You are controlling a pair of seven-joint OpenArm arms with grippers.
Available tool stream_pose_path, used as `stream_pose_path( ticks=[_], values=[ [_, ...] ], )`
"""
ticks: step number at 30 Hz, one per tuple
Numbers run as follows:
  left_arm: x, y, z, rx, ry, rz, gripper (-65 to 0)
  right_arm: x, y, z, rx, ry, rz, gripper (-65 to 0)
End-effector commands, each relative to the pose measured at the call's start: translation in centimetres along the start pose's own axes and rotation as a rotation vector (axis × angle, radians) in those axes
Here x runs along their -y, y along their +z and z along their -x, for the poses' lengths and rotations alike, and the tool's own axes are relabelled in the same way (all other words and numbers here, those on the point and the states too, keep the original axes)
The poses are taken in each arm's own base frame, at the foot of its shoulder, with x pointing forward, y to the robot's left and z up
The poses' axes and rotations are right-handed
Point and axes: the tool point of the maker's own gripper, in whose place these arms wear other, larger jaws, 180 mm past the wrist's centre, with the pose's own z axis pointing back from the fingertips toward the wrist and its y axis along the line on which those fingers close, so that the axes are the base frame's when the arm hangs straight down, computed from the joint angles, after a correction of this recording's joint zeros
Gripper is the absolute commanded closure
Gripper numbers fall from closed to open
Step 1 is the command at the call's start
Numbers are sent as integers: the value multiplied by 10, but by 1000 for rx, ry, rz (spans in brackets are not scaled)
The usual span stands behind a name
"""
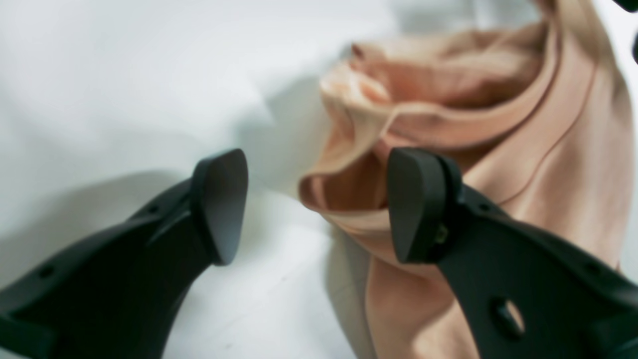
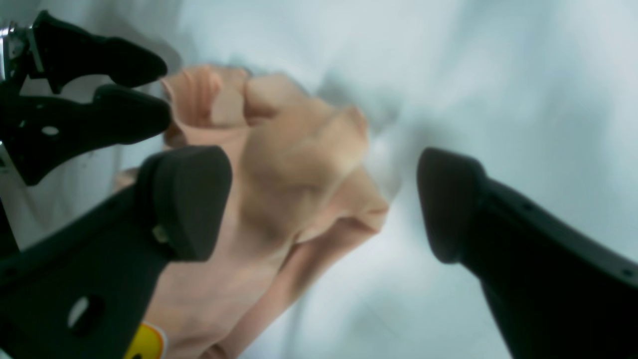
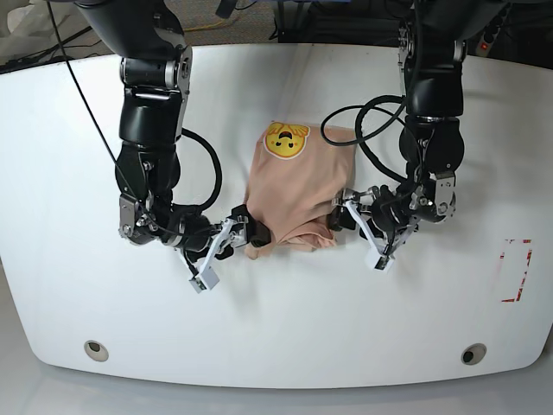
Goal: Fold the T-shirt properly
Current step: 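Move both grippers to the bundle's hem edge and grasp it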
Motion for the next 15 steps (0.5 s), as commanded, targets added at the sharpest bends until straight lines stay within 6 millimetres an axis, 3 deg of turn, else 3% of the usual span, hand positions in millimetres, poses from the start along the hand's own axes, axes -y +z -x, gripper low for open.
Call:
stream_pose_path(
  ticks=[1, 7, 9, 12, 14, 15],
  values=[
    [6, -5, -18, 64, 17, 26, -408, 1, -1, -28, 81, -8, -25, -583],
    [19, -17, -12, 63, 45, 62, -397, 2, -10, -24, 77, -51, -46, -575],
    [29, -22, -11, 57, 34, 81, -329, -6, -15, -25, 81, -54, -62, -575],
    [51, -29, -20, 95, 11, 120, -171, -12, -18, -27, 84, -55, -75, -558],
    [56, -30, -23, 114, -4, 128, -101, -16, -20, -28, 88, -56, -83, -499],
    [61, -32, -25, 123, -17, 137, -54, -16, -21, -28, 88, -56, -84, -428]
  ],
)
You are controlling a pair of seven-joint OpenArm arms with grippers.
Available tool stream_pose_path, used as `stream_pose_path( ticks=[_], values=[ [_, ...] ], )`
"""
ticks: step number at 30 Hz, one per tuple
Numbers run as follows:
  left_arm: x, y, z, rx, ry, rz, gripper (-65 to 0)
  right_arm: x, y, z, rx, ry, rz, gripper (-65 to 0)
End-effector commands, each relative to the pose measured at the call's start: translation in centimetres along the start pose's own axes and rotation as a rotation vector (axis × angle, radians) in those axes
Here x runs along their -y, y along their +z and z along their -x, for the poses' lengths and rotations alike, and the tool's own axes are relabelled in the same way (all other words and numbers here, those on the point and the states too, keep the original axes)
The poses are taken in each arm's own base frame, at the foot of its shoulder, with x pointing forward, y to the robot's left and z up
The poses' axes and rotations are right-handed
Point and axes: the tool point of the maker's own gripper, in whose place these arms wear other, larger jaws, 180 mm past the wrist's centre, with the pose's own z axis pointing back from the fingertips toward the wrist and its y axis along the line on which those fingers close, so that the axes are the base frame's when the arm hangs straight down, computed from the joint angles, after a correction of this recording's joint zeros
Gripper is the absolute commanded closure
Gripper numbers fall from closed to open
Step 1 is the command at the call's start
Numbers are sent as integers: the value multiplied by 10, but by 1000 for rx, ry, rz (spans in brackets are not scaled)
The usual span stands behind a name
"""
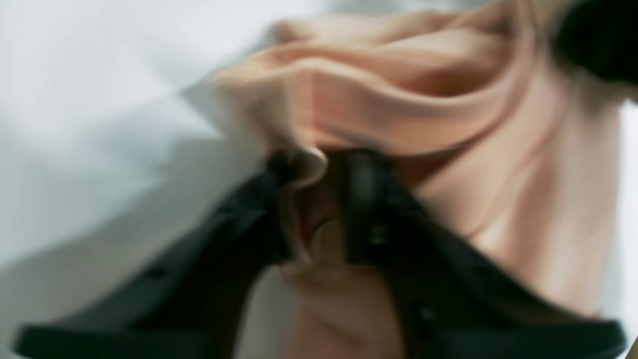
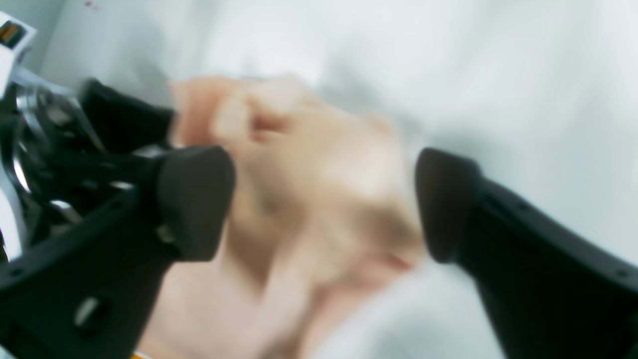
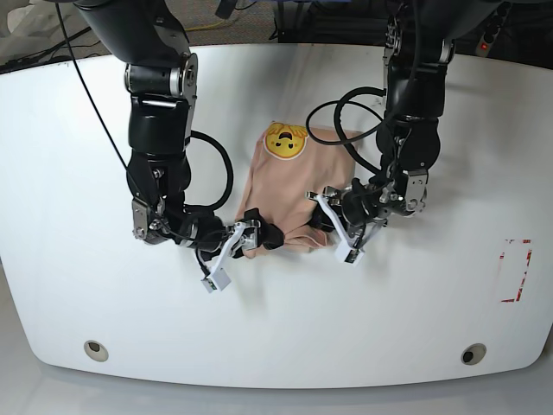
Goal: Fold the T-shirt properly
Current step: 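Move both grippers to the bundle's hem edge and grasp it, then lift the hem edge and fold it toward the smiley sticker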
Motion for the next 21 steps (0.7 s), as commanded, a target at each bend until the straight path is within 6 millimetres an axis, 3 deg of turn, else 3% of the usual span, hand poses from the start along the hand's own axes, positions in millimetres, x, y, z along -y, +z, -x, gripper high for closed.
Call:
stream_pose_path(
  ticks=[1, 6, 7, 11, 16, 21],
  values=[
    [11, -1, -28, 78, -29, 29, -32, -9, 3, -30, 71, 33, -23, -369],
    [18, 7, -45, 125, -59, 34, -10, -13, 4, -34, 79, 47, -26, -32],
    [19, 10, -49, 139, -68, 34, -10, -14, 6, -38, 90, 61, -22, 0],
    [25, 18, -51, 133, -95, 32, -6, -20, 19, -44, 98, 122, 1, -17],
    [31, 30, -69, 170, -140, 27, -6, -30, 39, -60, 112, 221, 40, -24],
    [30, 33, -78, 186, -155, 21, -11, -32, 47, -67, 116, 253, 57, -25]
  ],
)
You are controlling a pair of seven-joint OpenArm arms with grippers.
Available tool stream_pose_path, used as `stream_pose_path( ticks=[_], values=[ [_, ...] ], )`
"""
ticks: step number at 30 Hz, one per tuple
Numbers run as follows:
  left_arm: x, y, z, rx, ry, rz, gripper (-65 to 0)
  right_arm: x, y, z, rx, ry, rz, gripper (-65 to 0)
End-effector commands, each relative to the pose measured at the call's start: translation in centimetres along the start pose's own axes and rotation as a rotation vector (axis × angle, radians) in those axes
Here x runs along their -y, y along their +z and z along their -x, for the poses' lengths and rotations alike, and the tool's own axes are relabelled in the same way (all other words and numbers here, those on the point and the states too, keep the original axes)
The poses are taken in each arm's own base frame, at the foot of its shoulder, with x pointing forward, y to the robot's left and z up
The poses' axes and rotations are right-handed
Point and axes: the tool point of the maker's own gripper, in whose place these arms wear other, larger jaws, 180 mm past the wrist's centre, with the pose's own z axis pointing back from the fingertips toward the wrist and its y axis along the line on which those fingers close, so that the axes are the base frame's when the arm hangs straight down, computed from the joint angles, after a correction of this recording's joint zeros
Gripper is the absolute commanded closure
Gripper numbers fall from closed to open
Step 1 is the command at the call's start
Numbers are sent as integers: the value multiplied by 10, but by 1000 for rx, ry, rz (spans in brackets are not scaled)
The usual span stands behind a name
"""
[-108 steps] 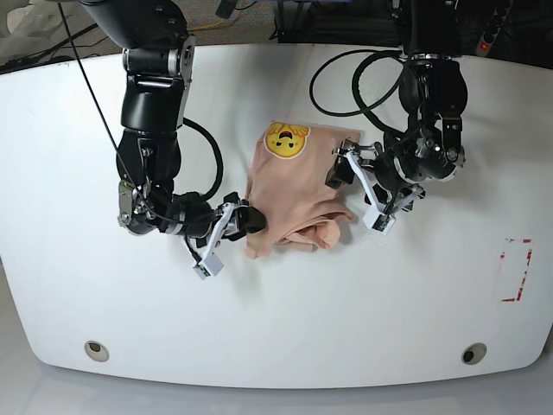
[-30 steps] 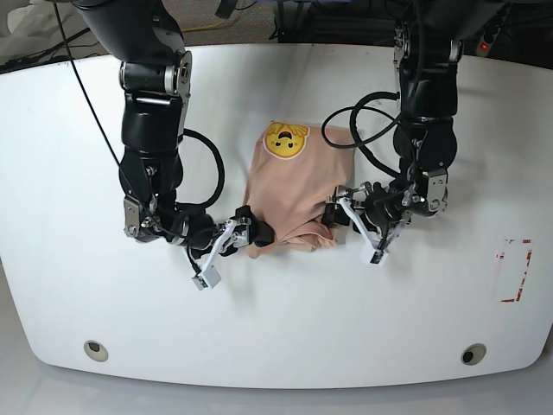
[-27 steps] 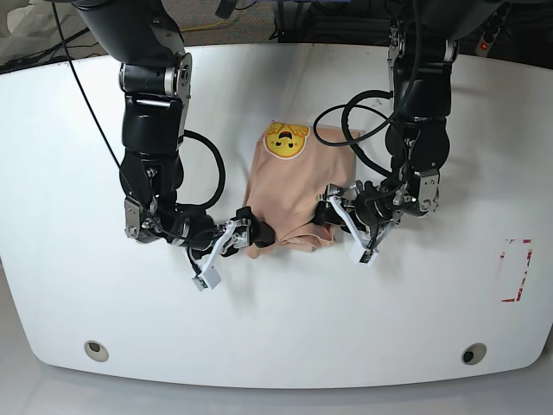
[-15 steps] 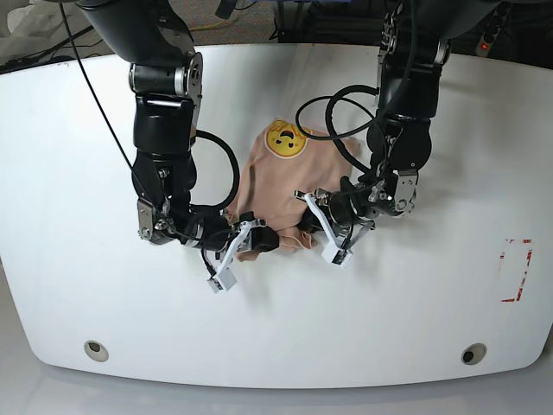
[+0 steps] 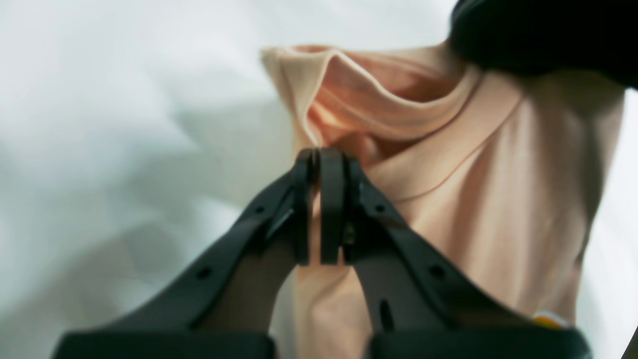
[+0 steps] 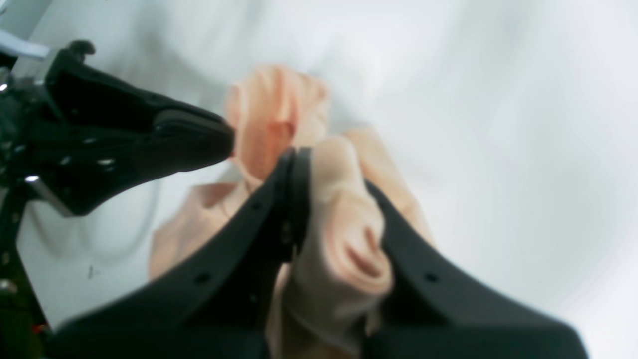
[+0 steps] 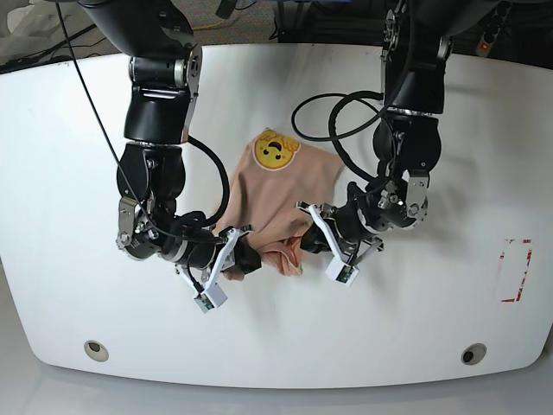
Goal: Fold the T-shirt properly
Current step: 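Lift the hem edge and fold it toward the smiley sticker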
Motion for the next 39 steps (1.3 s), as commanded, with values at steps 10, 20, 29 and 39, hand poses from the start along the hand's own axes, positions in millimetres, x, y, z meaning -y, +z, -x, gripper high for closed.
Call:
stream_pose_path(
  ticks=[10, 20, 29, 39],
  values=[
    [1, 3, -43, 93, -41, 3, -306, 29, 13, -16, 78, -6, 39, -122],
    [20, 22, -21, -5, -149, 15, -389, 56, 24, -11, 116, -40, 76, -510],
    [59, 41, 40, -96, -228, 81, -388, 36, 36, -28, 121, 63, 87, -507],
    [52, 37, 77, -183, -184, 83, -386, -16, -11, -14, 16, 121, -46, -417]
  ],
)
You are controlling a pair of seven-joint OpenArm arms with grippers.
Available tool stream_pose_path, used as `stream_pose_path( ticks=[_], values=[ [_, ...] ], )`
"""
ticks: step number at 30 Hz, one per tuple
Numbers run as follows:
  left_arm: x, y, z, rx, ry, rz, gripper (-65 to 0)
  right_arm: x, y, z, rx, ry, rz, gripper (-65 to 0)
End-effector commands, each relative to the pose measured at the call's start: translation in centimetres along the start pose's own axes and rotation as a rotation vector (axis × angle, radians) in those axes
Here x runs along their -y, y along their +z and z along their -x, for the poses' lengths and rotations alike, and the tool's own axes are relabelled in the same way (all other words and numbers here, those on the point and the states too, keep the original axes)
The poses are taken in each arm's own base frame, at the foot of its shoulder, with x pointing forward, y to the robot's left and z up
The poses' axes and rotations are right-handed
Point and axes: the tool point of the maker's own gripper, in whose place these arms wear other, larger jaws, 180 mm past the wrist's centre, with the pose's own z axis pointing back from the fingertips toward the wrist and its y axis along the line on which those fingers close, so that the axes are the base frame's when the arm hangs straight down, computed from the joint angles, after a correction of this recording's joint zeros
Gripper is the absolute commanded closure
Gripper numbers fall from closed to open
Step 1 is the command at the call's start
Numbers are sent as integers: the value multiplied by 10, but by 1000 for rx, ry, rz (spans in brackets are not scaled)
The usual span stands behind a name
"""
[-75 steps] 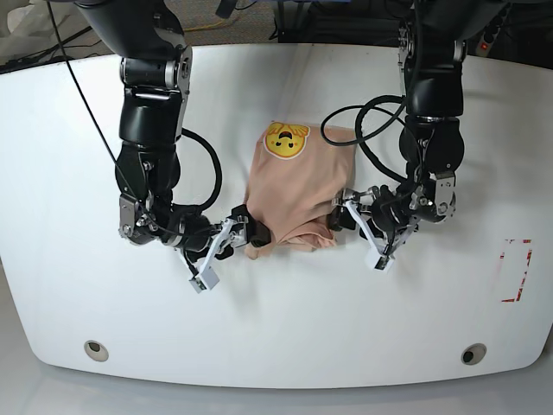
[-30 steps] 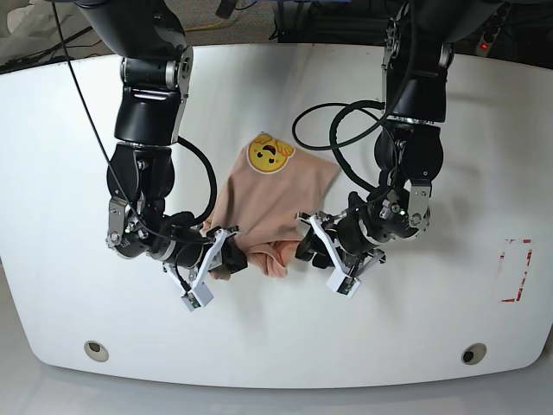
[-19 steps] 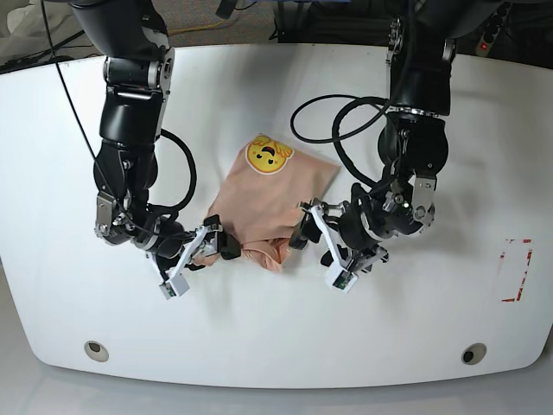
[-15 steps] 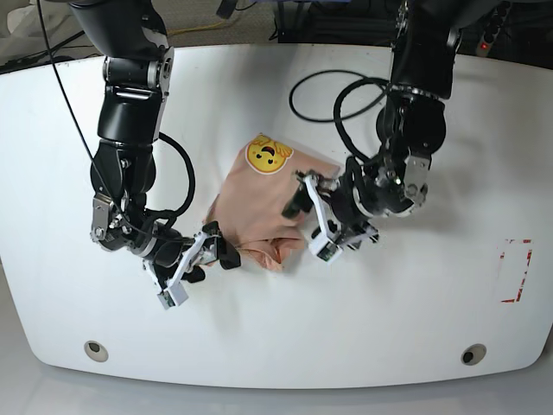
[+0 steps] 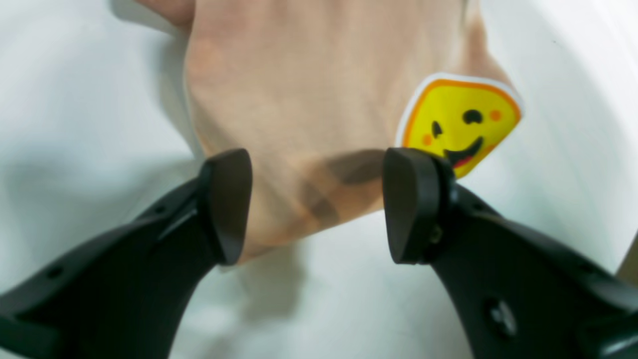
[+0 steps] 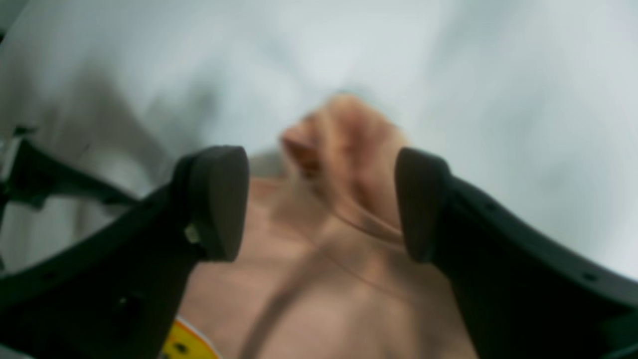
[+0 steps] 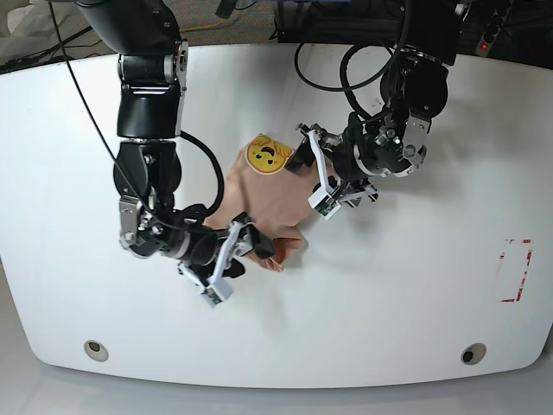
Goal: Fold the T-shirt properly
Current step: 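Lift the hem edge and fold it toward the smiley sticker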
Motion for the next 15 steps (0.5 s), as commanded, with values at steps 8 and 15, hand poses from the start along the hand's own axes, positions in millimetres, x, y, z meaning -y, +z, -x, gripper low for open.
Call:
stream_pose_path(
  ticks=[8, 15],
  values=[
    [15, -23, 6, 16, 18, 67, -386, 8, -33, 7, -34, -114, -75, -417],
    [28, -32, 22, -35, 14, 102, -386, 24, -31, 5, -6, -137, -49, -415]
  ],
)
